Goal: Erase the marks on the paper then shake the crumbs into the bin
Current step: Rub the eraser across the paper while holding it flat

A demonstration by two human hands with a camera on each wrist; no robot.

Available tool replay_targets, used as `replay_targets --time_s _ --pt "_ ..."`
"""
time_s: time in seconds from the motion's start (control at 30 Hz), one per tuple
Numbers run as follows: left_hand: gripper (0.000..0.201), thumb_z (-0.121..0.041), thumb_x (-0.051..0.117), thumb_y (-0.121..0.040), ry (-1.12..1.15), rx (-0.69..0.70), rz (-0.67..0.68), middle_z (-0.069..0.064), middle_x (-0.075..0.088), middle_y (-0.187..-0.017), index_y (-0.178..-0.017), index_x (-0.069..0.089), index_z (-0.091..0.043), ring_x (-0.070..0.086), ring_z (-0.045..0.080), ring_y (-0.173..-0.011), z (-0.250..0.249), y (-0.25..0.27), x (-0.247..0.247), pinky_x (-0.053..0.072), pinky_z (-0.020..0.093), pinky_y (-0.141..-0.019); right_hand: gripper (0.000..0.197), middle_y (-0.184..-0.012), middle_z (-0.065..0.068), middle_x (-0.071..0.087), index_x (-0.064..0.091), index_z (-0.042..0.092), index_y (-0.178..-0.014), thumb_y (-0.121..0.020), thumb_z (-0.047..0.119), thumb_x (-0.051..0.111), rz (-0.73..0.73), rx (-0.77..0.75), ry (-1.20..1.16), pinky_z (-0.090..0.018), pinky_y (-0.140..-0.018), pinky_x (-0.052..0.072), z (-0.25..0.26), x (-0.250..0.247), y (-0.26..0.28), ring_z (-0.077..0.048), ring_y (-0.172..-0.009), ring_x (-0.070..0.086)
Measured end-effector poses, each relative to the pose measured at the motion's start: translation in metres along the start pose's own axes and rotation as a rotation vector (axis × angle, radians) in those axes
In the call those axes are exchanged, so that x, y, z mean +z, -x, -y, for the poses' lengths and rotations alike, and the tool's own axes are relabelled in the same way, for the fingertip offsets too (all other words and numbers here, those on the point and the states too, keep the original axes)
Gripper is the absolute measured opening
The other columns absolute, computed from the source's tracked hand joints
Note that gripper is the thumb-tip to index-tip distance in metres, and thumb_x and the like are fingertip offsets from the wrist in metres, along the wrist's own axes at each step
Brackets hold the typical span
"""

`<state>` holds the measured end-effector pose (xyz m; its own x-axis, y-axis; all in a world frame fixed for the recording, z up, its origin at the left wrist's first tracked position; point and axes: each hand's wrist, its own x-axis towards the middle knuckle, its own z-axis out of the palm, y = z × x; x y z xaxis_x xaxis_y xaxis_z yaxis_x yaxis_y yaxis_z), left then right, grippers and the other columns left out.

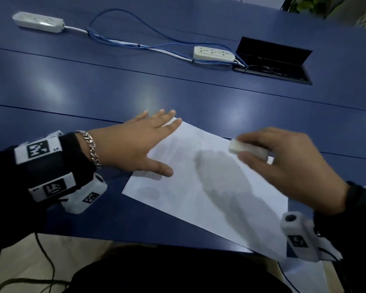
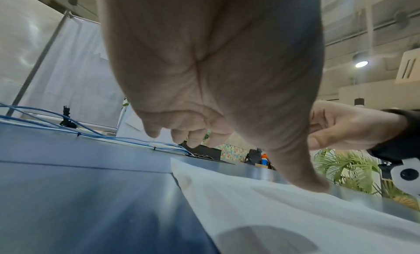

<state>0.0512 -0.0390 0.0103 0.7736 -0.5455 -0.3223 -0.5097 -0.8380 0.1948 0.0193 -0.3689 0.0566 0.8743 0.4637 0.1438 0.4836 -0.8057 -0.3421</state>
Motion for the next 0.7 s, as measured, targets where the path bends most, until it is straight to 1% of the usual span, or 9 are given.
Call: replay_targets --time_s 0.07,0.1,0.17,0.2,0.3,0.37,0.47,0.57,0.7 --pt "0.116 -0.087 0.043 -0.082 0.022 0.021 0.023 -0.008 -0.026 -0.172 -0.166 -0.013 -0.030 -0.023 0.008 -0.157 0.000 0.002 -0.002 -0.012 0.028 -0.125 0.025 -0.098 0.019 0.069 0.072 0.031 -0.115 -0.091 0.040 0.069 -0.032 0.098 -0.018 -0.009 -0.078 0.041 -0.009 -0.013 0.006 -0.002 -0.088 0.062" --pt "0.115 -0.086 0.042 -0.083 0.023 0.036 0.042 -0.009 -0.025 -0.171 -0.166 -0.012 -0.030 -0.023 0.008 -0.157 -0.001 0.002 -0.002 -0.011 0.028 -0.125 0.025 -0.097 0.020 0.068 0.072 0.033 -0.115 -0.091 0.041 0.069 -0.025 0.128 -0.026 -0.010 -0.078 0.042 -0.011 -0.016 0.010 -0.001 -0.088 0.062" --pt "0.115 -0.087 0.042 -0.082 0.018 0.057 0.083 -0.012 -0.025 -0.171 -0.166 -0.013 -0.029 -0.022 0.007 -0.157 -0.007 0.000 -0.001 -0.010 0.029 -0.126 0.029 -0.097 0.020 0.068 0.072 0.033 -0.115 -0.090 0.045 0.068 0.046 0.127 -0.021 -0.019 -0.079 0.048 -0.012 -0.015 0.018 -0.001 -0.086 0.063" --pt "0.116 -0.087 0.042 -0.082 0.012 0.058 0.105 -0.013 -0.025 -0.171 -0.166 -0.015 -0.030 -0.020 0.007 -0.158 -0.010 -0.002 0.000 -0.010 0.031 -0.127 0.030 -0.098 0.020 0.068 0.072 0.033 -0.116 -0.089 0.048 0.067 0.103 0.104 -0.015 -0.022 -0.079 0.050 -0.011 -0.011 0.022 -0.001 -0.085 0.064" --pt "0.121 -0.092 0.043 -0.080 -0.044 0.037 0.135 -0.013 -0.023 -0.171 -0.163 -0.021 -0.032 -0.016 0.010 -0.159 -0.020 -0.007 0.006 -0.012 0.044 -0.129 0.030 -0.102 0.023 0.068 0.072 0.034 -0.116 -0.090 0.049 0.070 0.281 0.037 -0.013 -0.019 -0.083 0.049 -0.002 0.006 0.034 0.002 -0.091 0.063" --pt "0.127 -0.096 0.046 -0.075 -0.074 0.024 0.152 -0.012 -0.025 -0.171 -0.163 -0.022 -0.035 -0.018 0.014 -0.159 -0.025 -0.009 0.009 -0.012 0.051 -0.128 0.031 -0.105 0.021 0.068 0.071 0.034 -0.119 -0.090 0.048 0.070 0.344 0.029 -0.015 -0.021 -0.087 0.050 0.005 0.016 0.038 0.000 -0.097 0.064" --pt "0.136 -0.099 0.052 -0.068 -0.126 0.008 0.212 -0.012 -0.033 -0.168 -0.162 -0.025 -0.036 -0.023 0.018 -0.158 -0.028 -0.012 0.012 -0.011 0.058 -0.127 0.032 -0.107 0.017 0.068 0.069 0.033 -0.121 -0.094 0.048 0.064 0.355 -0.053 -0.002 -0.029 -0.088 0.052 0.018 0.028 0.029 -0.009 -0.099 0.065" --pt "0.141 -0.100 0.053 -0.066 -0.136 -0.015 0.253 -0.011 -0.040 -0.164 -0.160 -0.030 -0.035 -0.028 0.020 -0.157 -0.029 -0.015 0.015 -0.009 0.059 -0.127 0.033 -0.104 0.007 0.066 0.067 0.026 -0.120 -0.097 0.047 0.057 0.381 -0.227 0.070 -0.038 -0.084 0.054 0.032 0.041 0.004 -0.019 -0.096 0.064" --pt "0.147 -0.101 0.054 -0.061 -0.139 -0.021 0.256 -0.011 -0.040 -0.165 -0.160 -0.030 -0.033 -0.028 0.020 -0.157 -0.029 -0.016 0.016 -0.009 0.062 -0.126 0.030 -0.095 0.004 0.060 0.068 0.022 -0.104 -0.095 0.049 0.057 0.421 -0.294 0.116 -0.040 -0.082 0.052 0.039 0.057 -0.033 -0.021 -0.090 0.061"
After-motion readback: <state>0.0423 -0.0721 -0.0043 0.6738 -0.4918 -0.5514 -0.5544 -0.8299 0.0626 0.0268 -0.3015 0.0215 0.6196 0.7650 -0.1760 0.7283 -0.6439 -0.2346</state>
